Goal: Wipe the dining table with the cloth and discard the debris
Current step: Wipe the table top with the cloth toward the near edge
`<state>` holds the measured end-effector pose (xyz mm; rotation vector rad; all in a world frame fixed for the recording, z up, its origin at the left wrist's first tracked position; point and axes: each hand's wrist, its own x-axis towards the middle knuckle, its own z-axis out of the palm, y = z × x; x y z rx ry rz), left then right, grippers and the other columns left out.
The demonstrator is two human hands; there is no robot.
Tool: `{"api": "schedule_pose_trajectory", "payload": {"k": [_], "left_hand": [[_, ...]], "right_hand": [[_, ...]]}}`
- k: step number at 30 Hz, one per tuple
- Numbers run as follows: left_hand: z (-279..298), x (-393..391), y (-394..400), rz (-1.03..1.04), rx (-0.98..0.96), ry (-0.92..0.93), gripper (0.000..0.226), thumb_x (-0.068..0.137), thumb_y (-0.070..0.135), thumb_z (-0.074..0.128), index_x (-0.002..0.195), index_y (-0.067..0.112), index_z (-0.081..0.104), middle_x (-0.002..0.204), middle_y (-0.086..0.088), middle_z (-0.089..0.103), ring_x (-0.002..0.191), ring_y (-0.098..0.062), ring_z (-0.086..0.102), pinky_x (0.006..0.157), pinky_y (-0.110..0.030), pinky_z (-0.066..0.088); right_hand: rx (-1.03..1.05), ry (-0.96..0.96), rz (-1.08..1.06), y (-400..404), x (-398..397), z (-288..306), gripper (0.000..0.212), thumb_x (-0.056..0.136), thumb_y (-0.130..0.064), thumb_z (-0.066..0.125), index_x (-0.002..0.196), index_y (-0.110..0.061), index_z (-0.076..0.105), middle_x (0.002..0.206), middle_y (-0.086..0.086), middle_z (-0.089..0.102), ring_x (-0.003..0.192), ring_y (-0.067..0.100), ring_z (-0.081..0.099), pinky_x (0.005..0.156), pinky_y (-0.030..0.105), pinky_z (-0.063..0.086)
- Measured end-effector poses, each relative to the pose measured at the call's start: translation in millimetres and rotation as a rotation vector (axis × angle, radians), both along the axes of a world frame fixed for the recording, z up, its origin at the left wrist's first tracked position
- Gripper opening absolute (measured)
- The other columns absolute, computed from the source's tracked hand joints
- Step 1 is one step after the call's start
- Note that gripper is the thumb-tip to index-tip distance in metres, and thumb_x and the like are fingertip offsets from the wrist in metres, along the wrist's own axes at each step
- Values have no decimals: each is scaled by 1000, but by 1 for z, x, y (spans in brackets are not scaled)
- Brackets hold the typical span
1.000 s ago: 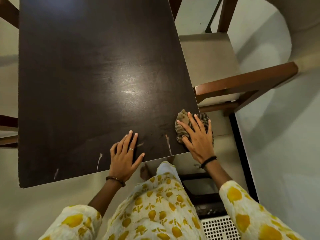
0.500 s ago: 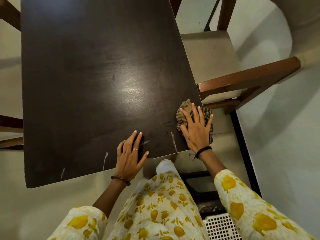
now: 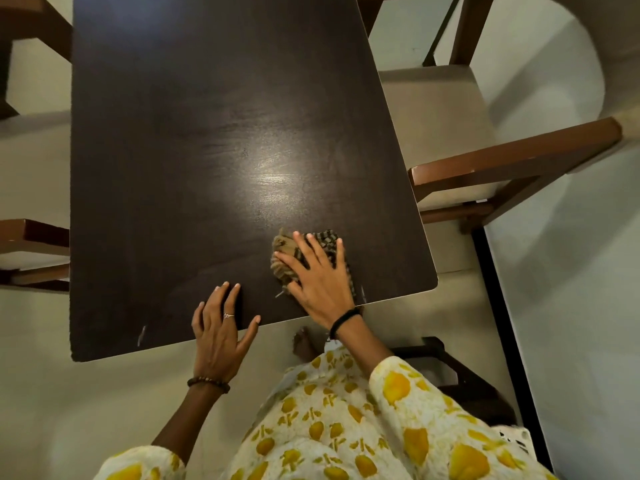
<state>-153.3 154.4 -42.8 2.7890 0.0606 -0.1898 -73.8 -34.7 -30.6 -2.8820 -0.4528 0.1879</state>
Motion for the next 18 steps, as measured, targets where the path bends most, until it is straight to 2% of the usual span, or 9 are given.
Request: {"api": "schedule_pose_trajectory", "payload": {"k": [3,6,10,13,16,18], "left_hand": [[0,0,-1,1,-4,-19,68,91,59,23,134,8,39,137,-17,38,128,-26,31,108,-39,15],[1,1,-2,-6,-3,-32,67,92,58,24,133,7,39,137,-15,36,128,-27,32,108,-39,15],[1,0,-3,8,-12,-10,66,92,57,26,133,8,39,137,-14,36,127,-27,32,107,-39,15],[2,1,-2,13,-14,13,65,92,57,26,134,9,39,138,-12,35,128,-26,33,108,-38,14],[3,2,-1,5,-23,39,65,92,57,26,135,10,37,139,-10,33,129,-25,31,109,-37,13],[5,2,1,-4,-29,54,64,92,56,26,136,10,36,140,-10,34,130,-24,31,109,-37,12]], "right_hand": [[-1,-9,-152,-50,8,-3,54,82,-44,28,134,-39,40,151,4,29,138,25,27,104,62,2],[8,11,-288,-87,12,-4,56,82,-44,27,136,-35,40,152,5,26,140,26,21,106,63,1],[14,15,-366,-76,9,-3,58,81,-43,25,136,-31,40,152,8,26,140,28,20,106,61,-2],[-4,9,-335,-49,7,-4,56,81,-42,31,136,-32,37,151,10,28,139,30,25,105,63,2],[-23,16,-224,-7,4,-8,60,78,-41,49,136,-32,35,150,12,29,138,30,25,102,66,3],[-48,28,-130,22,5,-7,63,76,-42,51,136,-33,35,151,11,29,138,29,21,101,68,4]]}}
